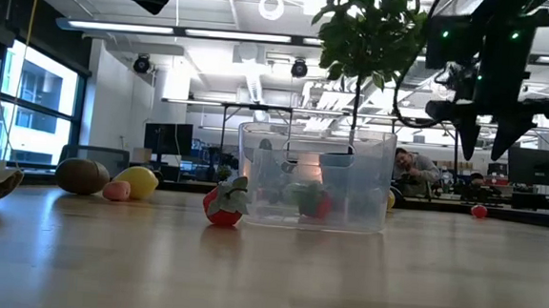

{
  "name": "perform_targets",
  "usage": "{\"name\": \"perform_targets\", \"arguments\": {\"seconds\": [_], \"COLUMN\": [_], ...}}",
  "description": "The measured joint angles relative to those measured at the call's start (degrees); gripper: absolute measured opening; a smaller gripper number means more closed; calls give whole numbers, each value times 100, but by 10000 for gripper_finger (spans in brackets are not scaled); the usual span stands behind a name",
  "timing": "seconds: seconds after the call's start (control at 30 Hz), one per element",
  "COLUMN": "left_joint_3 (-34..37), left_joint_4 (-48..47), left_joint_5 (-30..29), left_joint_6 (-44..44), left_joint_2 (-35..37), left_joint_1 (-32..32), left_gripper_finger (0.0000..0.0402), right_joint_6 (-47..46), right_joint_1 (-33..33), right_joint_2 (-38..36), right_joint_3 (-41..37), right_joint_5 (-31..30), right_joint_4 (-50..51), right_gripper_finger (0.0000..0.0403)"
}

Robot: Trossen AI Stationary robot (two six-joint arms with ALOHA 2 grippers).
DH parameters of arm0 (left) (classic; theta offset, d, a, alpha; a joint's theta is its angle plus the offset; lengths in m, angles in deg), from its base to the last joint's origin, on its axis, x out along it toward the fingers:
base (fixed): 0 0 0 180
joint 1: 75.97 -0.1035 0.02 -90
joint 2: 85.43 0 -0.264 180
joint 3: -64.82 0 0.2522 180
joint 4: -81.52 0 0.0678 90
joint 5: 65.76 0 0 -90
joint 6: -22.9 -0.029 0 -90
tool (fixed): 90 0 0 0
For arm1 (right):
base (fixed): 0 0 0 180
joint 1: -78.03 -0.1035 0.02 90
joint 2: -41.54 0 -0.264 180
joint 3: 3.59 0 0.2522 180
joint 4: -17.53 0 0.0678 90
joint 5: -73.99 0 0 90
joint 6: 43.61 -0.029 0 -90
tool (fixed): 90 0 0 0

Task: Pick and placing Produce into tupperware
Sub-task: Put the red cherry into the transparent container

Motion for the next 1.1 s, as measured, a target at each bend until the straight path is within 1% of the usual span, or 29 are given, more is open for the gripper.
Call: {"name": "perform_targets", "arguments": {"seconds": [0.1, 0.27, 0.4, 0.5, 0.57, 0.63, 0.77, 0.87, 0.9, 0.97, 1.1], "left_joint_3": [0, 0, 0, 0, 0, 0, 0, 0, 0, 0, 0], "left_joint_4": [2, 2, 2, 0, 2, 2, 2, 2, 2, 2, 2], "left_joint_5": [0, 0, 0, 0, 0, 0, 0, 0, 0, 0, 0], "left_joint_6": [0, -1, 0, -1, 1, 0, -1, -1, 1, -1, -1], "left_joint_2": [0, 0, 0, 0, 0, 0, 0, 0, 0, 0, 0], "left_joint_1": [-1, 0, -2, 0, 0, 0, -2, -2, 0, -2, -1], "left_gripper_finger": [1, 1, 1, 1, 1, 1, 1, 1, 1, 1, 1], "right_joint_6": [338, 866, 783, 505, 353, 180, 99, 50, -35, -192, -210], "right_joint_1": [635, 1526, 1898, 1973, 1989, 2021, 2038, 1999, 1954, 1833, 1582], "right_joint_2": [0, 2, 2, 2, 2, 2, 7, 7, 7, 7, 7], "right_joint_3": [-2, -2, -2, -17, -123, -339, -1015, -1332, -1403, -1517, -1674], "right_joint_5": [16, 303, 288, 31, -35, 94, 540, 602, 545, 240, -370], "right_joint_4": [-183, -846, -1125, -1135, -1163, -1265, -1997, -2506, -2583, -2678, -2887], "right_gripper_finger": [185, 185, 185, 185, 185, 185, 185, 185, 185, 185, 185]}}
